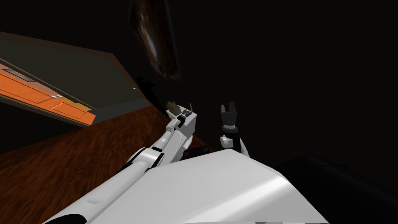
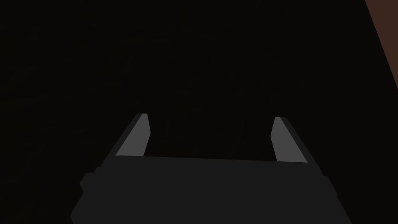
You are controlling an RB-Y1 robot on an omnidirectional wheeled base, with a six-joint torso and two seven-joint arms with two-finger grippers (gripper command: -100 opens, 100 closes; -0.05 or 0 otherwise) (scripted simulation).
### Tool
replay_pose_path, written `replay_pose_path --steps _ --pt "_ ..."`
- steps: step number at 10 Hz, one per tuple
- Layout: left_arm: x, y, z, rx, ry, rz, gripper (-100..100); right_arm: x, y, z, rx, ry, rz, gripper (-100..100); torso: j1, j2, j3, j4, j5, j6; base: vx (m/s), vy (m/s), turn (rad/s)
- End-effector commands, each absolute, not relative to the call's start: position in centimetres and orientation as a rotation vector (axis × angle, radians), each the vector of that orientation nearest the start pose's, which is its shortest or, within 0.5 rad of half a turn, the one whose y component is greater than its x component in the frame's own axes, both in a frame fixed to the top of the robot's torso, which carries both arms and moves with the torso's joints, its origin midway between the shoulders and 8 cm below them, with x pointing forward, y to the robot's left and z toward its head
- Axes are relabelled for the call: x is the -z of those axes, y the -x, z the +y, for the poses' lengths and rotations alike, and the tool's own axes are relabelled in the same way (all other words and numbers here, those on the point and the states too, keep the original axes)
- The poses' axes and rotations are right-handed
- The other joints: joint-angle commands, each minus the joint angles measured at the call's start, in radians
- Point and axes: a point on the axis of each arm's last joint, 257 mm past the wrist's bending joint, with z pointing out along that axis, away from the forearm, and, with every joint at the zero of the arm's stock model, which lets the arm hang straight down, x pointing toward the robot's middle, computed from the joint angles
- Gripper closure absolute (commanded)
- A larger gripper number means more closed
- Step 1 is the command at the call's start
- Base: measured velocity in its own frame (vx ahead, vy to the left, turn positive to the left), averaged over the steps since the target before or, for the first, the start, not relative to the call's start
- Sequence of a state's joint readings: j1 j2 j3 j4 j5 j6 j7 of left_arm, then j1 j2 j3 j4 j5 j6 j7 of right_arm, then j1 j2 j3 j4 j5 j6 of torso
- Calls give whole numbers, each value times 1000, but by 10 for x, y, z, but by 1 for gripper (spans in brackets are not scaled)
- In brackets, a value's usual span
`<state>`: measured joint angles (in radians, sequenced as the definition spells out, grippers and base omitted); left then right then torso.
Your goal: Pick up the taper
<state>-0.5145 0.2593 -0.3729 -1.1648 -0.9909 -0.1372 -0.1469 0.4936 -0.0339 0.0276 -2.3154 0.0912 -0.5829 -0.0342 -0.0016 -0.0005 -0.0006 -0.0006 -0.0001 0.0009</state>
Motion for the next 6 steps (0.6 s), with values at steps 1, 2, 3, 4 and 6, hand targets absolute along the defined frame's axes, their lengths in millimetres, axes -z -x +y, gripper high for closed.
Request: replay_pose_path --steps 1,2,3,4,6 --pt "180 -623 48 417 -412 1539 -100 -55 -325 -249 -1339 -490 603 0 0 0 0 0 0 0 0 0 0" --pt "180 -623 48 417 -412 1539 -100 -55 -325 -249 -1339 -490 603 0 0 0 0 0 0 0 4 -4 12" --pt "180 -623 48 417 -412 1539 -100 -55 -325 -249 -1339 -490 603 0 -1 -1 0 0 0 0 0 0 0" --pt "180 -623 48 417 -412 1539 -100 -55 -325 -249 -1339 -490 603 0 0 0 0 0 0 0 6 -7 20" --pt "180 -618 36 437 -432 1534 -100 -55 -325 -249 -1339 -490 603 0 0 0 0 0 0 0 -13 14 -44"
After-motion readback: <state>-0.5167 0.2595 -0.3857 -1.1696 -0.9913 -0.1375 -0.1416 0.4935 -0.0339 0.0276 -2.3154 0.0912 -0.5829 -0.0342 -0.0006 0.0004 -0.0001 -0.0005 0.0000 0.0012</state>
